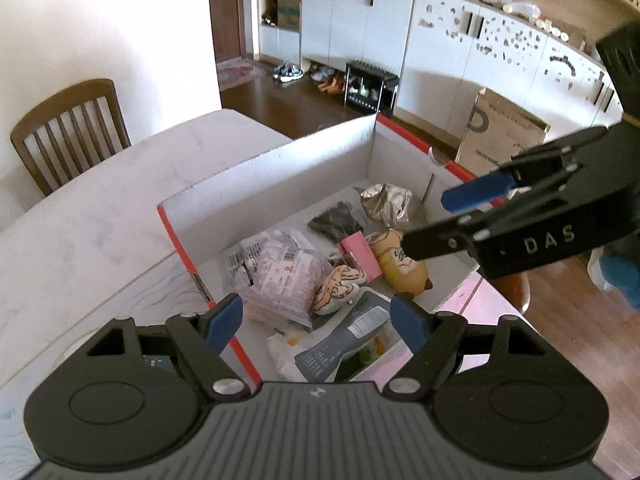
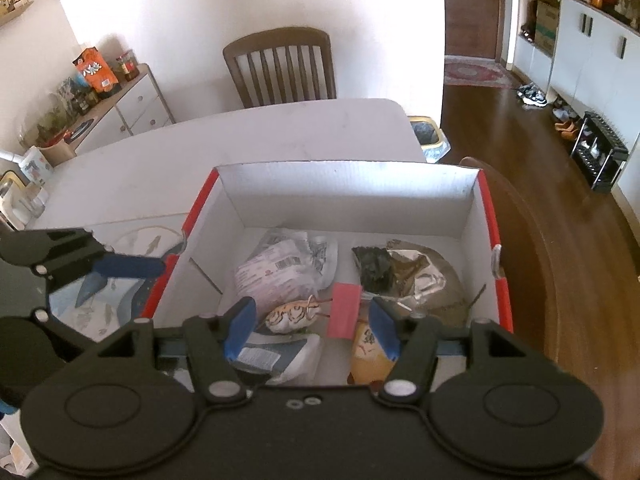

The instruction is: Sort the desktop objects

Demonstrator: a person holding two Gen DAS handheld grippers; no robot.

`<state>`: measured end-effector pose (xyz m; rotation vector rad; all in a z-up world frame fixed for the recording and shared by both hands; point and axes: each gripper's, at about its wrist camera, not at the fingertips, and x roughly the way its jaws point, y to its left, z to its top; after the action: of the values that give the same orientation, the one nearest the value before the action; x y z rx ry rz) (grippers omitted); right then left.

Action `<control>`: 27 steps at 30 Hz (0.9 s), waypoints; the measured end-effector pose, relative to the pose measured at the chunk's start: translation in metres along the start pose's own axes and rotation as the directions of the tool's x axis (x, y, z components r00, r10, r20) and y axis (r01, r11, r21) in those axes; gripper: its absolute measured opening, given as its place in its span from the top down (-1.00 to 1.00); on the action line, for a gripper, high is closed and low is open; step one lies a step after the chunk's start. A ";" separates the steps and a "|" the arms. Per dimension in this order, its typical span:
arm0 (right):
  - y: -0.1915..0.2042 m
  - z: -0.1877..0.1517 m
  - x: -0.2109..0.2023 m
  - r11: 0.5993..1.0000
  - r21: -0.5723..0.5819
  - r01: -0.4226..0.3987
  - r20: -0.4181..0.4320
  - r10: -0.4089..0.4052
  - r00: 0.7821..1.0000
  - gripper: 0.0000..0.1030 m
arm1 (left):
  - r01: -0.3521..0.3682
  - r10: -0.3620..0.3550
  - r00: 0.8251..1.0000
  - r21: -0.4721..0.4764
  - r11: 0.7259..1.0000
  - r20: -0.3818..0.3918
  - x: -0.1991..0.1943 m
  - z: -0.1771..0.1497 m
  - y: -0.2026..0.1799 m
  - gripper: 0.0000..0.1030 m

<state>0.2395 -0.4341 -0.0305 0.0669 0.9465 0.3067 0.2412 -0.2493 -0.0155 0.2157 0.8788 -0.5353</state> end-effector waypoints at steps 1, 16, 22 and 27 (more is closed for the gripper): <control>0.001 -0.002 -0.003 1.000 0.000 0.002 0.006 -0.002 1.000 -0.21 | 0.000 0.000 1.000 -0.001 1.000 0.006 -0.003 -0.001 0.001 -0.56; 0.024 -0.034 -0.036 0.999 0.047 0.019 0.078 -0.022 0.997 -0.24 | 0.017 -0.016 0.997 -0.006 1.000 0.072 -0.042 -0.020 0.009 -0.56; 0.037 -0.047 -0.047 0.998 0.047 0.031 0.114 -0.036 0.993 -0.38 | 0.028 -0.026 0.997 -0.024 0.999 0.076 -0.049 -0.029 0.013 -0.56; 0.044 -0.057 -0.053 0.997 0.055 0.047 0.143 -0.054 0.988 -0.48 | 0.024 -0.021 0.996 -0.031 0.999 0.086 -0.054 -0.035 0.015 -0.64</control>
<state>0.1548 -0.4118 -0.0134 0.1110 0.8109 0.2274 0.1975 -0.2030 0.0041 0.1525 0.8069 -0.5472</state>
